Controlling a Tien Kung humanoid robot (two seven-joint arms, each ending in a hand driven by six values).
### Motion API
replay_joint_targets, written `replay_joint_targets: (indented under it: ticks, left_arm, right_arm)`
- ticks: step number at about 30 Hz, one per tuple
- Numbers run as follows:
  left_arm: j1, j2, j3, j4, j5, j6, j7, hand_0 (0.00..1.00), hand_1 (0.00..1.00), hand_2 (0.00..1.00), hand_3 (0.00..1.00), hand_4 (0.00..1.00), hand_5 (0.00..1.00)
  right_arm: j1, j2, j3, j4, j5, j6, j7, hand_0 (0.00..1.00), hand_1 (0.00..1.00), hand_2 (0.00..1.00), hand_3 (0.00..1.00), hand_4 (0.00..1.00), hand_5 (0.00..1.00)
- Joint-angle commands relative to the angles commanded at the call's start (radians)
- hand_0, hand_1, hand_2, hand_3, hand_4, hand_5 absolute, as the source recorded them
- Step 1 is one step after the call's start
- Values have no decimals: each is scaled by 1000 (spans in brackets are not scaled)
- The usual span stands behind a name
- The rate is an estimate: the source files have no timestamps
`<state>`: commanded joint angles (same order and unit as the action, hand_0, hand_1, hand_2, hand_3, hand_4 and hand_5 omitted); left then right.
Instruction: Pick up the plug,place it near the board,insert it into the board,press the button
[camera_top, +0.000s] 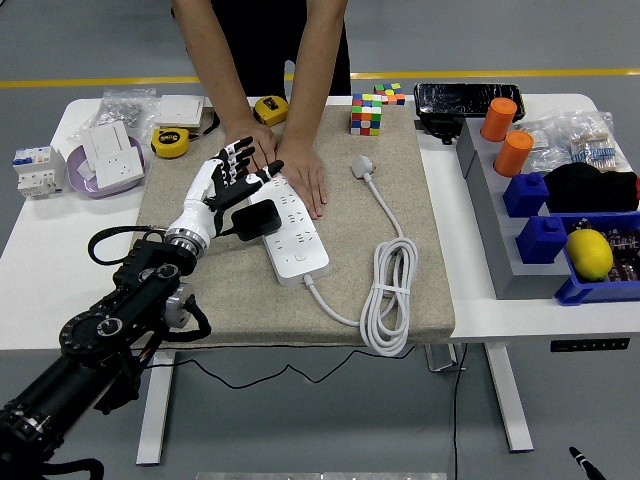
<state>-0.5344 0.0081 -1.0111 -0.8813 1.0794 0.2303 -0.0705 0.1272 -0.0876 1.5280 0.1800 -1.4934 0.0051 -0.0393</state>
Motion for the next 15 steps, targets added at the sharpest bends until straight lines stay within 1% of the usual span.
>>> replay_joint_targets:
  ticks: [1, 4, 6, 7, 12, 13, 15]
  left_arm:
    - [-3, 1, 4, 6, 39, -2, 13, 929, 885, 800, 763, 998, 183]
    - [-12, 3, 16, 23, 165, -2, 53, 929, 885, 800, 763, 998, 183]
    - [-16, 3, 19, 31, 243, 0, 69, 929, 885, 800, 763, 998, 183]
    - [-17, 3, 20, 34, 280, 1, 80, 914, 863, 744, 716, 998, 155]
    - [-18, 5, 22, 37, 462, 3, 120, 914, 863, 744, 716, 998, 155]
    - [-17, 5, 20, 37, 487, 5, 126, 830, 750, 574, 562, 998, 133]
    - [-16, 6, 17, 40, 552, 8, 142, 830, 750, 574, 562, 998, 133]
  right_arm:
    - [0, 0, 1, 0, -1, 0, 0, 824, 743, 740, 774, 998, 998]
    - [-2, -1, 4, 0, -3, 0, -1, 824, 743, 740, 774, 998, 998]
    - [-2, -1, 5, 0, -4, -1, -2, 824, 743, 740, 774, 998, 998]
    - [-2, 0, 5, 0, -4, -1, -2, 824, 743, 740, 774, 998, 998]
    - [0, -1, 2, 0, 1, -1, 0, 824, 743, 740, 774, 998, 998]
    - [0, -1, 3, 0, 1, -1, 1, 823, 743, 740, 774, 998, 998]
    - [0, 0, 4, 0, 0, 0, 1, 823, 743, 740, 774, 998, 998]
